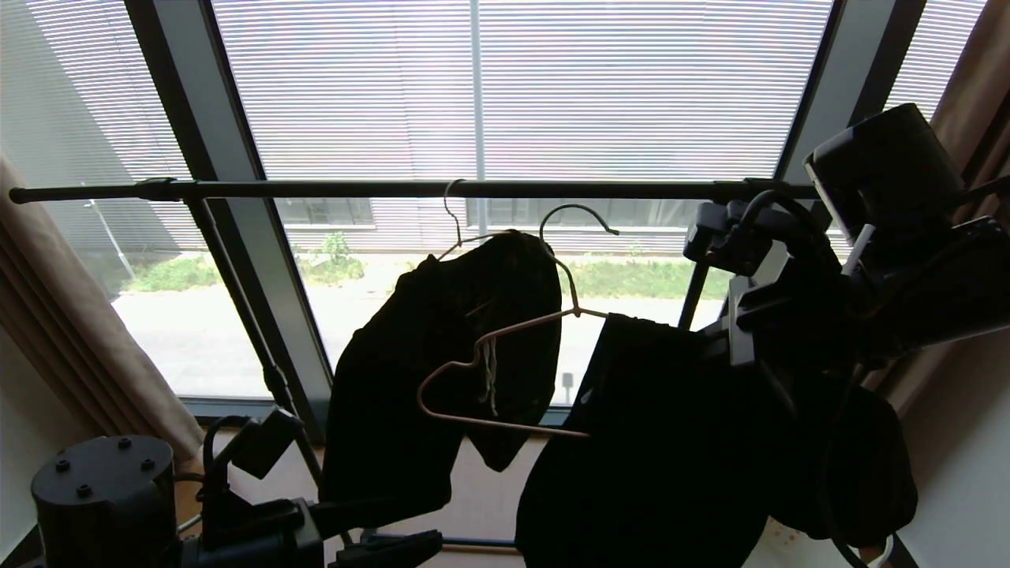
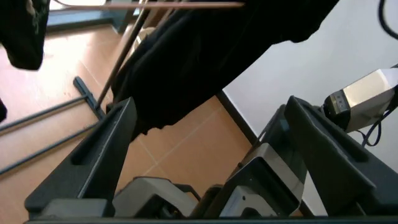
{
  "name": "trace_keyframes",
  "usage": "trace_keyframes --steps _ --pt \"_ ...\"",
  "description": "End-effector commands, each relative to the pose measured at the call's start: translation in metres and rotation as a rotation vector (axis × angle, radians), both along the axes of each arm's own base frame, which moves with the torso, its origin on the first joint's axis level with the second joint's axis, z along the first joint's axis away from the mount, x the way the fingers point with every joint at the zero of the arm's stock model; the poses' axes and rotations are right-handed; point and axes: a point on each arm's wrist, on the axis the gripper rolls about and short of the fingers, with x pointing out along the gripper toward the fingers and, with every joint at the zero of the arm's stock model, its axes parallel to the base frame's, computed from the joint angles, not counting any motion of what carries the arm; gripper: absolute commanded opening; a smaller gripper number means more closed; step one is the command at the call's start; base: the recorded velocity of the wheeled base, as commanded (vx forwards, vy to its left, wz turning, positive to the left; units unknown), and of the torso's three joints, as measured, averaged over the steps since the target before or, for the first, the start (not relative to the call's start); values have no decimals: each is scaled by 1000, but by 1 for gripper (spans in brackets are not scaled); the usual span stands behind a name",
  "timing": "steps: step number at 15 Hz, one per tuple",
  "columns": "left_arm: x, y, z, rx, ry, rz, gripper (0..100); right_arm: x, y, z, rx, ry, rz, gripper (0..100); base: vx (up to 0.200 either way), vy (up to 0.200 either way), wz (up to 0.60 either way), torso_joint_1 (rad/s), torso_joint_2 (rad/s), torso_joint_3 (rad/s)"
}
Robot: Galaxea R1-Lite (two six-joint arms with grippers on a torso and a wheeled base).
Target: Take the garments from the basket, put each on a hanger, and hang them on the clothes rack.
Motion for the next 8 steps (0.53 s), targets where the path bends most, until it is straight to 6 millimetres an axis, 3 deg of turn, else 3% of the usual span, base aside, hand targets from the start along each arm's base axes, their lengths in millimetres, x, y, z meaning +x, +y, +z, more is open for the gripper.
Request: trace_keyframes --steps 1,8 --pt "4 -13 -19 44 90 -47 100 -11 -6 9 19 -29 1 0 0 0 0 0 0 0" --pt "34 -55 -22 19 73 -123 100 -16 1 8 21 -15 27 0 0 0 0 0 0 0"
